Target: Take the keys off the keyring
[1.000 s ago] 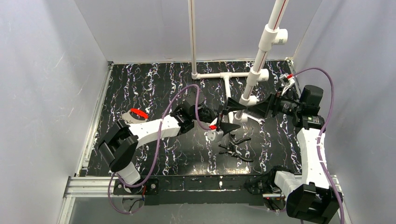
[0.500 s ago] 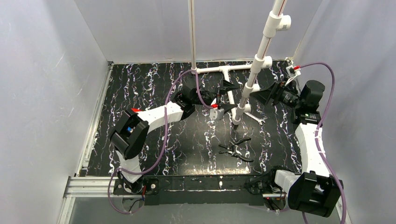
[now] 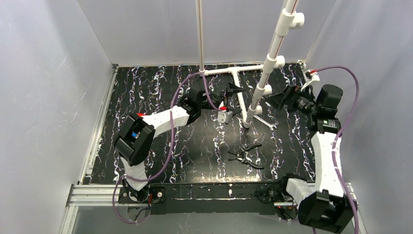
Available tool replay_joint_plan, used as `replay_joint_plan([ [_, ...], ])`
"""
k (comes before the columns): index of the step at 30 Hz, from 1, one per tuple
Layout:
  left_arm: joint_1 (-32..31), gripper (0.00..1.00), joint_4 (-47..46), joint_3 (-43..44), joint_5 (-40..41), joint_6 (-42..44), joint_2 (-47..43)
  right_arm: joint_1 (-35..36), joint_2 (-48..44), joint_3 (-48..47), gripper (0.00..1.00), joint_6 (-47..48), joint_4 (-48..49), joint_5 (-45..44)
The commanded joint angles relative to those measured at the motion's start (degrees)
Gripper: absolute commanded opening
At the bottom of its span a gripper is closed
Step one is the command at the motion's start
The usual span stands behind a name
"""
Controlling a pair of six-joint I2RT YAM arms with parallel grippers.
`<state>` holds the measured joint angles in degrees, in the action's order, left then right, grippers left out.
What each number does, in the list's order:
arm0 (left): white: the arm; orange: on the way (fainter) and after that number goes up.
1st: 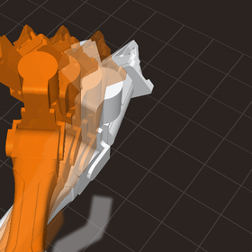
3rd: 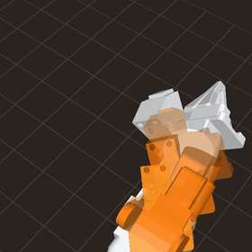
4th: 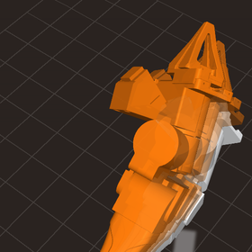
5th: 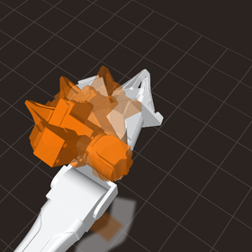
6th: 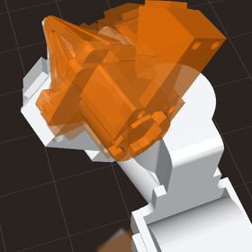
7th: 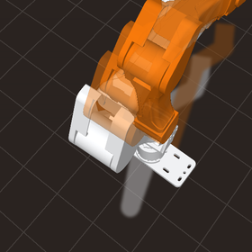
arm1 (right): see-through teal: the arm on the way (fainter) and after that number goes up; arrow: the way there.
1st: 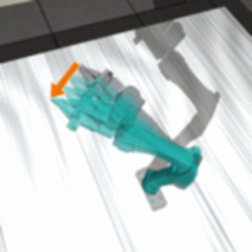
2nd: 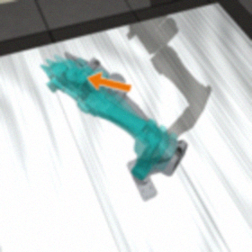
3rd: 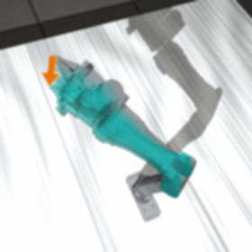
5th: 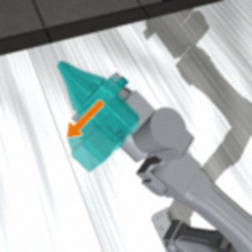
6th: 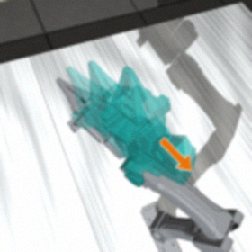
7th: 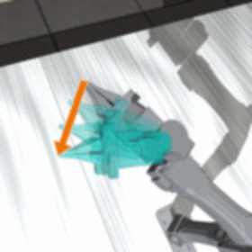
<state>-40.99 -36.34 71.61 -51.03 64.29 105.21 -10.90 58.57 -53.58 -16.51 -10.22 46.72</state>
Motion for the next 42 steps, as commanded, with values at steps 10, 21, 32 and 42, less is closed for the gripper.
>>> replay_joint_plan([
  [10,2.3,0.98,19.9,-12.8,6.5,-9.7,-23.9,-0.5,-13.3,-1.3,0.98,13.5,-25.1,5.5],
  [21,12.1,0.98,42.0,-15.7,16.9,-30.9,-37.6,25.3,-9.6,-0.4,0.98,20.5,-24.0,-7.5],
  [32,25.0,0.98,57.6,-13.6,24.4,-50.2,-45.8,48.6,3.9,-5.5,0.98,32.9,-26.8,-18.9],
  [42,57.6,0.98,80.9,-4.3,11.9,-41.1,-34.7,66.1,36.7,-33.5,0.98,44.1,-34.0,-32.6],
])
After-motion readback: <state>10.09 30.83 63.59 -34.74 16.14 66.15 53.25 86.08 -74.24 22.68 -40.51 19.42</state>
